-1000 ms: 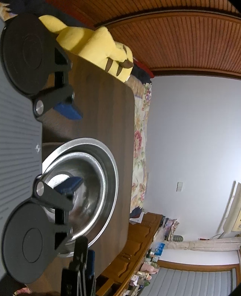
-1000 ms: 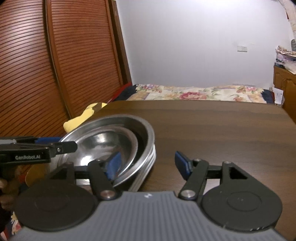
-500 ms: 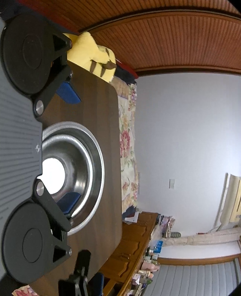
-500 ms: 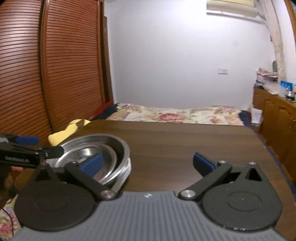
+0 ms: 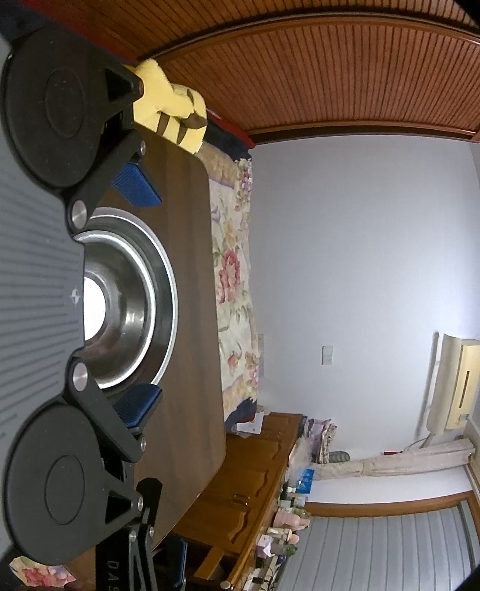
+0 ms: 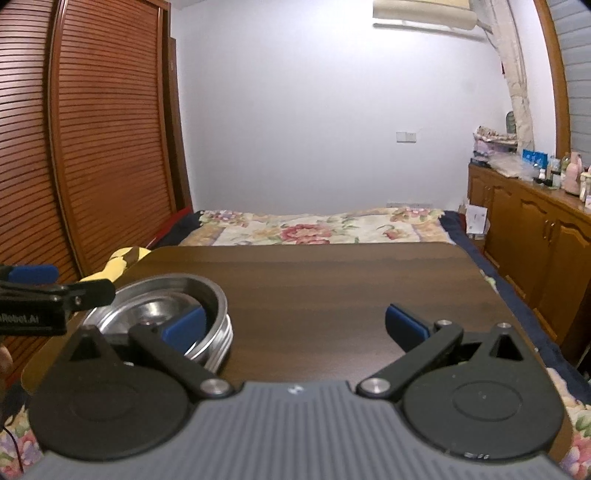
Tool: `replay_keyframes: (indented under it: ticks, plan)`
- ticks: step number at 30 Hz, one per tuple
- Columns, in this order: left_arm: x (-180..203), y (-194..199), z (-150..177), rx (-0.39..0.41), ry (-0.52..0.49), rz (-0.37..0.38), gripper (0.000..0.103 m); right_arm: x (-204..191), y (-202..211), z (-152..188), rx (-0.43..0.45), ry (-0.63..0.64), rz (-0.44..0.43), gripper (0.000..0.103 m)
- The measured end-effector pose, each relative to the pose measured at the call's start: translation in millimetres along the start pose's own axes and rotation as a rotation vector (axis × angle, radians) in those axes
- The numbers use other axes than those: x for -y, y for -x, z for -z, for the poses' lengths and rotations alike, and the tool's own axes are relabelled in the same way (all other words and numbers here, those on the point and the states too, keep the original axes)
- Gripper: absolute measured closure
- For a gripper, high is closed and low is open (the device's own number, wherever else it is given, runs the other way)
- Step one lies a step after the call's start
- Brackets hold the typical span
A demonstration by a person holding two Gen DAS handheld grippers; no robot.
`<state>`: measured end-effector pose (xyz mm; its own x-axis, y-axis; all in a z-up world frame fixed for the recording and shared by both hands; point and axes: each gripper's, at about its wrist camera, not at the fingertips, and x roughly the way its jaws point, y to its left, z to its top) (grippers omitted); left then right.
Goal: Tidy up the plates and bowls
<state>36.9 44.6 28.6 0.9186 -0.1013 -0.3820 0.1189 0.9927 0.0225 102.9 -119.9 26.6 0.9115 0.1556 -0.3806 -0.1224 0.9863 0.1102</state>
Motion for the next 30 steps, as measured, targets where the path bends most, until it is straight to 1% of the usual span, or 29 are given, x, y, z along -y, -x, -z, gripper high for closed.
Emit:
replay_keyframes:
  ticks: [4, 11, 16, 19, 24, 30]
  plan:
    - [5, 6, -1, 0.021, -0.012, -0.014, 0.0, 0, 5, 1, 0.014, 0.007, 0.018, 0.0]
    - [14, 15, 6, 0.008, -0.019, -0.033, 0.0, 1, 12, 6, 0.018, 0.004, 0.026, 0.0]
    - [19, 16, 16, -0.011, -0.026, -0.036, 0.0, 4, 15, 8, 0.02, -0.012, 0.032, 0.0]
    - [21, 15, 24, -0.019, -0.033, -0.056, 0.0, 4, 18, 11, 0.018, -0.014, 0.022, 0.0]
    - [27, 15, 35, -0.036, -0.032, -0.056, 0.0, 5, 19, 18, 0.004, -0.02, 0.011, 0.0]
    - [29, 16, 42, -0.045, -0.02, -0.058, 0.0, 4, 18, 24, -0.008, -0.02, 0.016, 0.0]
